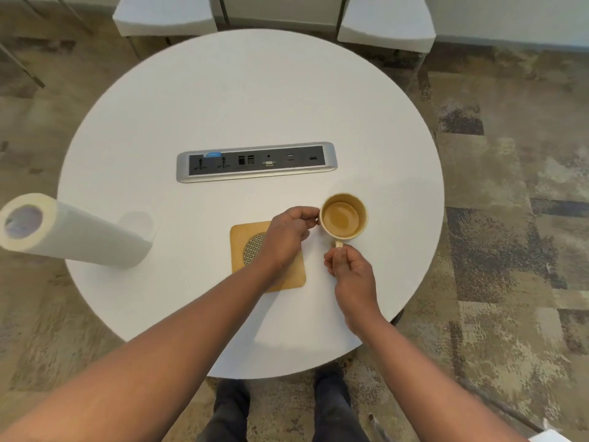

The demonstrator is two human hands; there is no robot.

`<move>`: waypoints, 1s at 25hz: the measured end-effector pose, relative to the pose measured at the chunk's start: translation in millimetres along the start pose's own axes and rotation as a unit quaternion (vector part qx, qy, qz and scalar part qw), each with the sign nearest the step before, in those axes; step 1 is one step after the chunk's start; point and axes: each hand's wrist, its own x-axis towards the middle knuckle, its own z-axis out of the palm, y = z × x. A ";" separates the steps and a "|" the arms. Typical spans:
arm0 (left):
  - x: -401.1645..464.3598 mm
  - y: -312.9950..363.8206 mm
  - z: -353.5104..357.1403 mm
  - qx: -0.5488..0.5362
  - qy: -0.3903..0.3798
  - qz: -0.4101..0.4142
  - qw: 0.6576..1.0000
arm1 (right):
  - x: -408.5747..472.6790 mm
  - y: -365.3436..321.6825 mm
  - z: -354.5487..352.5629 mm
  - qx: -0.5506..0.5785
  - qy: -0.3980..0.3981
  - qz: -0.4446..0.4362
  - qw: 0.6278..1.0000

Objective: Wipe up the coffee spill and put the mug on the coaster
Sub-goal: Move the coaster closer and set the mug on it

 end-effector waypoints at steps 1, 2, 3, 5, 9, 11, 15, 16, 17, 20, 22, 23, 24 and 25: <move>-5.2 -4.4 -13.3 -0.008 0.012 -0.004 1.000 | -5.3 -0.3 8.9 -0.003 -0.016 -0.003 1.000; -9.9 -9.1 -26.2 -0.020 0.023 -0.010 0.999 | -10.0 -0.2 18.0 -0.004 -0.032 -0.006 0.999; -13.9 -14.1 -39.0 -0.031 0.034 -0.015 0.999 | -14.2 0.5 27.0 -0.004 -0.050 -0.007 0.999; -23.1 -22.7 -61.9 -0.049 0.050 -0.019 0.997 | -21.8 1.4 43.6 -0.006 -0.081 -0.003 0.997; -40.6 -34.7 -91.6 -0.091 0.082 -0.021 0.992 | -33.4 5.9 67.9 -0.028 -0.119 0.015 0.992; -47.0 -39.2 -99.8 -0.104 0.101 -0.027 0.989 | -37.4 7.4 76.0 -0.044 -0.127 0.022 0.991; -49.8 -48.1 -107.5 -0.104 0.111 -0.041 0.987 | -40.6 9.3 82.0 -0.059 -0.134 0.033 0.989; -49.8 -50.0 -107.8 -0.103 0.113 -0.046 0.987 | -40.5 10.2 82.1 -0.063 -0.136 0.032 0.988; -50.2 -50.9 -107.8 -0.104 0.114 -0.047 0.987 | -40.5 10.7 81.8 -0.066 -0.138 0.031 0.988; -50.9 -51.2 -106.8 -0.107 0.120 -0.047 0.986 | -39.4 12.7 82.3 -0.065 -0.139 0.037 0.988; -52.1 -49.2 -105.3 -0.107 0.123 -0.045 0.986 | -38.5 14.0 82.1 -0.064 -0.140 0.036 0.987; -52.1 -49.6 -104.6 -0.107 0.124 -0.043 0.986 | -38.6 14.2 82.3 -0.061 -0.141 0.037 0.987; -52.6 -49.8 -103.5 -0.106 0.125 -0.043 0.985 | -38.4 15.2 82.1 -0.059 -0.144 0.037 0.987; -53.0 -49.0 -103.0 -0.108 0.126 -0.043 0.985 | -38.5 13.7 81.5 -0.057 -0.145 0.040 0.987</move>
